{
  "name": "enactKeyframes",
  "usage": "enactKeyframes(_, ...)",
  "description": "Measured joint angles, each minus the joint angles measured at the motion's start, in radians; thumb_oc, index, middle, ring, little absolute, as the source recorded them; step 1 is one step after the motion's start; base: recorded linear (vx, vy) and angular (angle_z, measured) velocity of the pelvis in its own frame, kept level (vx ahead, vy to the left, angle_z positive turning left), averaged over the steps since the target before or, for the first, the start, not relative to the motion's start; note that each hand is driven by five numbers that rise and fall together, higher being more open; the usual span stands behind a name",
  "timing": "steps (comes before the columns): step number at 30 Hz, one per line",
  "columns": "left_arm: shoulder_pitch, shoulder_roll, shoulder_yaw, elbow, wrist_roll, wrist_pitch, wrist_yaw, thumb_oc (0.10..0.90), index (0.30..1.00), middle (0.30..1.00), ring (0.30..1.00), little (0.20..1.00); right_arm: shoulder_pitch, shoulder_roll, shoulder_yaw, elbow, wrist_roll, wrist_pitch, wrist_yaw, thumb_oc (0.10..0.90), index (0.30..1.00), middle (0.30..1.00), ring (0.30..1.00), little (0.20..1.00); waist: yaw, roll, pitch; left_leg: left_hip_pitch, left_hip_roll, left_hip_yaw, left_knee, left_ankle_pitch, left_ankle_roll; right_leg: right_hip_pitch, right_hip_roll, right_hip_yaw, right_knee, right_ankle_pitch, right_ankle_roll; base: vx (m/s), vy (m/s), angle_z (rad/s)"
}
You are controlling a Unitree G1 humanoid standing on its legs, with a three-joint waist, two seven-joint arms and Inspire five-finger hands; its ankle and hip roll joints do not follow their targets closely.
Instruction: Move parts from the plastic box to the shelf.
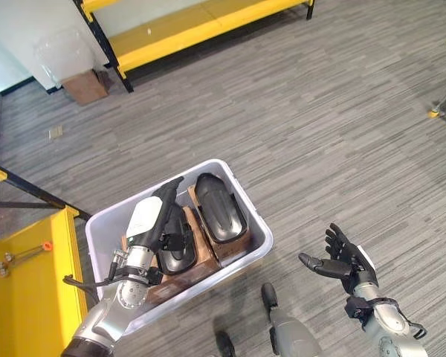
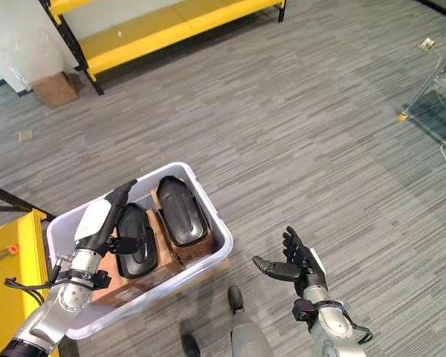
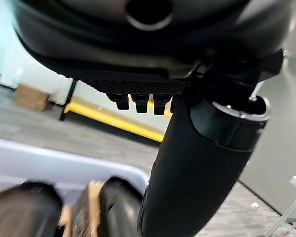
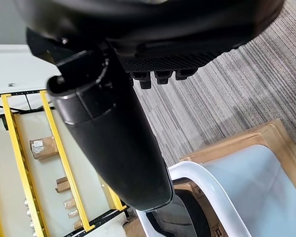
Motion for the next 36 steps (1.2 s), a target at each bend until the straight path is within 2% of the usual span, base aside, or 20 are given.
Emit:
enactKeyframes(6,0.001,-0.001,0.000,0.015,-0.002,0.025,0.016,0.900,1.000,1.000,1.000,1.000,-0.030,0.000,-0.001,0.000,-0.014,-0.024,-0.004,0.900,1.000,1.000,1.000,1.000,0.014,-0.005,0.019,-0.009,-0.003,0.000,0.000,0.000,0.000,-0.007,-0.003,0.000,0.000,0.000,0.000,-0.07,-0.021,0.01)
enactKeyframes(8,0.004,-0.001,0.003,0.015,-0.001,0.025,0.059,0.900,1.000,1.000,1.000,1.000,-0.034,0.000,-0.001,-0.001,-0.014,-0.032,-0.007,0.900,1.000,1.000,1.000,1.000,0.016,-0.009,0.031,-0.021,-0.004,-0.001,0.000,0.001,0.001,-0.016,-0.005,0.000,-0.002,0.001,0.001,-0.08,-0.043,0.02)
enactKeyframes(9,0.007,-0.001,0.013,0.016,-0.002,0.027,0.095,0.900,1.000,1.000,1.000,1.000,-0.036,0.000,-0.001,-0.001,-0.014,-0.036,-0.017,0.900,1.000,1.000,1.000,1.000,0.018,-0.014,0.055,-0.025,-0.006,-0.002,0.000,0.003,0.000,-0.024,-0.007,0.000,0.000,0.003,0.003,-0.08,-0.044,0.05)
enactKeyframes(11,0.012,-0.002,0.016,0.018,-0.001,0.041,0.110,0.900,1.000,1.000,1.000,1.000,-0.034,0.001,-0.001,0.000,-0.014,-0.037,-0.026,0.900,1.000,1.000,1.000,1.000,0.022,-0.015,0.067,-0.035,-0.005,-0.003,0.001,0.005,0.000,-0.032,-0.007,-0.005,0.000,0.006,0.000,-0.06,-0.029,0.05)
enactKeyframes(13,0.015,-0.002,0.017,0.021,-0.001,0.049,0.110,0.900,1.000,1.000,1.000,1.000,-0.039,0.001,-0.001,0.000,-0.014,-0.039,-0.032,0.900,1.000,1.000,1.000,1.000,0.022,-0.017,0.083,-0.037,-0.004,-0.003,0.004,0.005,0.000,-0.033,-0.006,-0.008,0.001,0.016,-0.013,-0.04,-0.020,0.01)
enactKeyframes(21,-0.009,-0.003,0.004,0.066,0.044,0.060,0.115,0.900,1.000,1.000,1.000,1.000,-0.074,0.001,0.022,0.000,-0.014,-0.054,-0.044,0.900,1.000,1.000,1.000,1.000,0.040,-0.027,0.106,-0.051,-0.005,-0.003,0.003,0.007,-0.002,-0.050,-0.006,-0.007,0.000,0.014,-0.010,-0.05,-0.010,-0.01)
enactKeyframes(27,-0.036,-0.003,-0.069,0.172,0.090,0.065,0.126,0.900,1.000,1.000,1.000,1.000,-0.089,0.003,0.034,0.002,-0.014,-0.069,-0.043,0.900,1.000,1.000,1.000,1.000,0.041,-0.043,0.127,-0.062,-0.006,-0.003,0.002,0.008,-0.003,-0.061,-0.007,-0.005,0.000,0.011,-0.006,0.00,0.000,0.00)
enactKeyframes(31,-0.064,-0.003,-0.121,0.216,0.144,0.068,0.144,0.900,1.000,1.000,1.000,1.000,-0.096,0.002,0.039,0.005,-0.014,-0.080,-0.044,0.900,1.000,1.000,1.000,1.000,0.039,-0.050,0.144,-0.070,-0.006,-0.001,0.004,0.009,-0.003,-0.069,-0.006,-0.005,0.001,0.023,-0.016,0.00,0.000,0.00)
enactKeyframes(36,-0.153,-0.020,-0.197,0.335,0.159,0.097,0.175,0.900,1.000,1.000,1.000,1.000,-0.133,0.004,0.104,0.041,-0.014,-0.098,-0.042,0.900,1.000,1.000,1.000,1.000,0.039,-0.073,0.164,-0.070,-0.006,0.000,0.004,0.009,-0.003,-0.070,-0.005,-0.001,0.001,0.024,-0.018,0.00,0.000,0.00)
